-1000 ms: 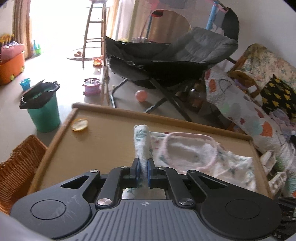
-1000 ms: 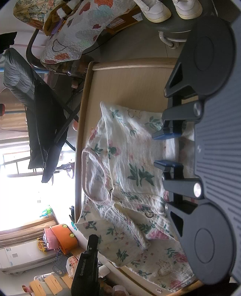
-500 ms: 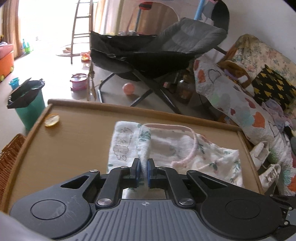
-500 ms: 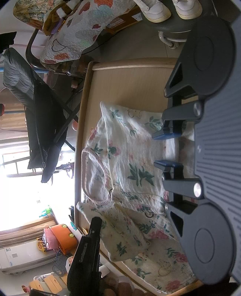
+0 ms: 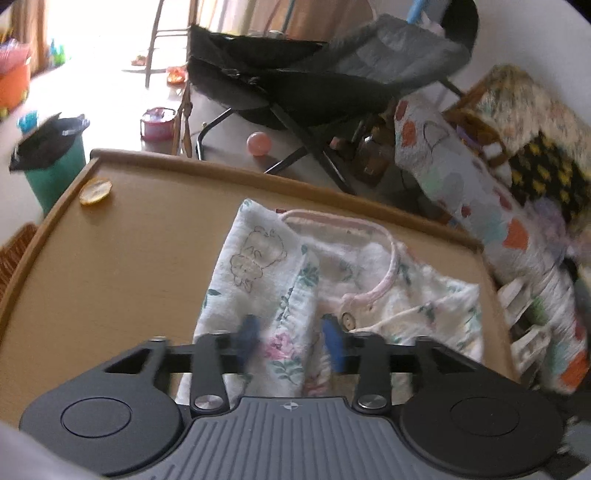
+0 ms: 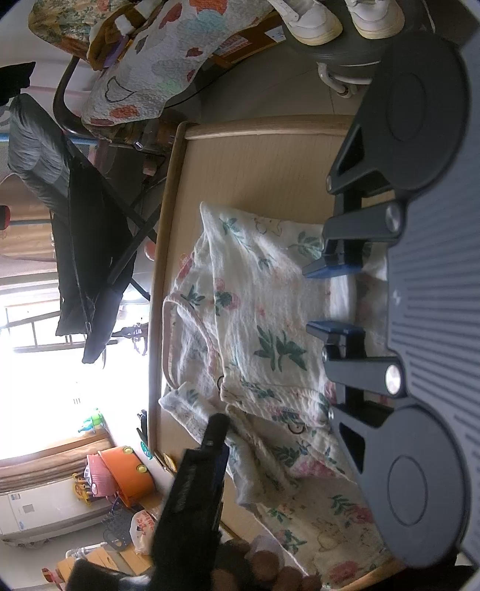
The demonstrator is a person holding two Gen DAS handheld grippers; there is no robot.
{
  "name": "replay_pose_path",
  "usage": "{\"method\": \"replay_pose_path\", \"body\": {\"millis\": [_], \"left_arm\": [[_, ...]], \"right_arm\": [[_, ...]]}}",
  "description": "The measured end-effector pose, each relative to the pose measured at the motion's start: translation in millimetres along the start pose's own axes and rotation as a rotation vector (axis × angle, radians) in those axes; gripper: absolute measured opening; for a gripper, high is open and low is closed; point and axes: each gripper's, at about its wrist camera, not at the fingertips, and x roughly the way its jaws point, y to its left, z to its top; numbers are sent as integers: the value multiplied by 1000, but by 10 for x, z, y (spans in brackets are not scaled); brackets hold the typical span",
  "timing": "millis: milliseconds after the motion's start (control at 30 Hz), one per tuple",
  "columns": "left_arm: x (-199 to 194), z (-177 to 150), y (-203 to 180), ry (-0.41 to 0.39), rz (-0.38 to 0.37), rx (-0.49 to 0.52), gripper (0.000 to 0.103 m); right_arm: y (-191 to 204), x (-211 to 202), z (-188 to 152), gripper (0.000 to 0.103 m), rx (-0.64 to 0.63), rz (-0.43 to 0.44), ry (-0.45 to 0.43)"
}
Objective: Fold clothes
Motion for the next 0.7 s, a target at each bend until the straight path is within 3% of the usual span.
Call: {"method": "replay_pose_path", "body": {"millis": [67, 267, 500, 700], "left_arm": [[-68, -6, 29, -18, -14, -37, 58], [-131, -188, 185, 24, -62, -155, 58], [-47, -336, 142, 32, -67, -98, 58], [-360, -288, 272, -16, -143, -197, 58]], "right_arm": [[10, 1, 1, 26, -4, -1, 2], [49, 5, 10, 29, -24, -9, 12], [112, 18, 39, 31, -55, -29, 30], [41, -23, 124, 32, -4, 5, 77]]}}
